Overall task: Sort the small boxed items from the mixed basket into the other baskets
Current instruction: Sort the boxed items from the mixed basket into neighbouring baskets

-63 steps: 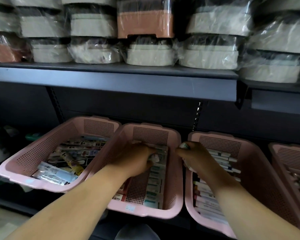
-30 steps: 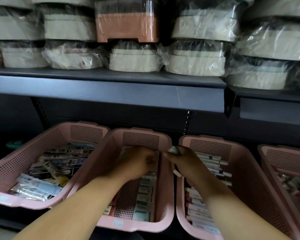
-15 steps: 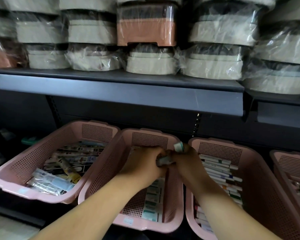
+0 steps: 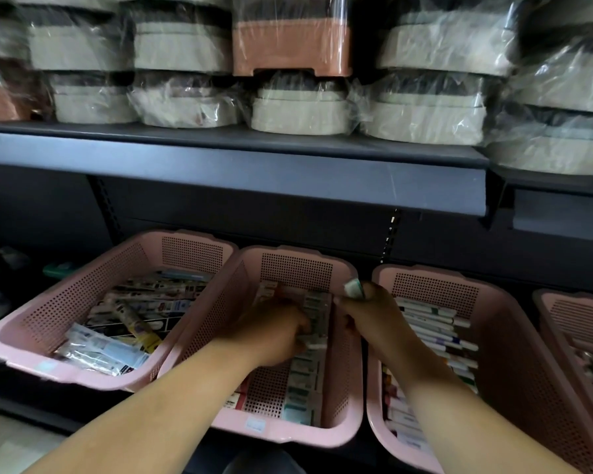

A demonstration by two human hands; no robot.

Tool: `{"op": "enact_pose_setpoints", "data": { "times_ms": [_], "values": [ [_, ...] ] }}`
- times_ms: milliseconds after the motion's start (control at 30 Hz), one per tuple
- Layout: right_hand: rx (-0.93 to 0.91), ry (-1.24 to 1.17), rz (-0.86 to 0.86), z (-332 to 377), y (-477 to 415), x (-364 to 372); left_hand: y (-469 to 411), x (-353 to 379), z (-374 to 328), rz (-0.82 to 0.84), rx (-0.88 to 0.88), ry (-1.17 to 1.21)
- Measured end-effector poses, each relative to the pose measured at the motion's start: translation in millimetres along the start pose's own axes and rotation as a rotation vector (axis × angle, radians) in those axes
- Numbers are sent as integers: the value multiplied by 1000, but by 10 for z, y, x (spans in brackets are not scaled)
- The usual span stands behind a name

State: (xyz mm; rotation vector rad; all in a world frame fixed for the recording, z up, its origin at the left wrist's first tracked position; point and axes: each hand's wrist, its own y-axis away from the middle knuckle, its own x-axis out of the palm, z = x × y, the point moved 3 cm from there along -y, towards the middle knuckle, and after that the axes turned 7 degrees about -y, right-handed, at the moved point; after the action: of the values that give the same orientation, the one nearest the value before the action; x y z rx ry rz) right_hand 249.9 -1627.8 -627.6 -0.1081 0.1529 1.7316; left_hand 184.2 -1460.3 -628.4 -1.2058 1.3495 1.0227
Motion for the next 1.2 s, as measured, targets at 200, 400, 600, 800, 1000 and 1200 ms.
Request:
{"op": "enact_pose_setpoints", "data": {
  "times_ms": [200,400,600,800,1000,1200],
  "values": [
    [1,53,36,6,7,-15,-44,207,18,50,45,-71],
    [-17,90,42,7,14,-18,-93,277,-10,46,78,-144],
    [-38,108,49,-8,17,-33,-102,279,-19,7,88,-187],
    [-80,164,57,-5,24,-36,-99,272,-17,-14,65,-176],
    [-48,104,101,-3,44,-37,-95,254,9,-43,71,-143],
    [-231,229,202,127,74,-25,-104,-92,77,-269,-17,379]
  ]
}}
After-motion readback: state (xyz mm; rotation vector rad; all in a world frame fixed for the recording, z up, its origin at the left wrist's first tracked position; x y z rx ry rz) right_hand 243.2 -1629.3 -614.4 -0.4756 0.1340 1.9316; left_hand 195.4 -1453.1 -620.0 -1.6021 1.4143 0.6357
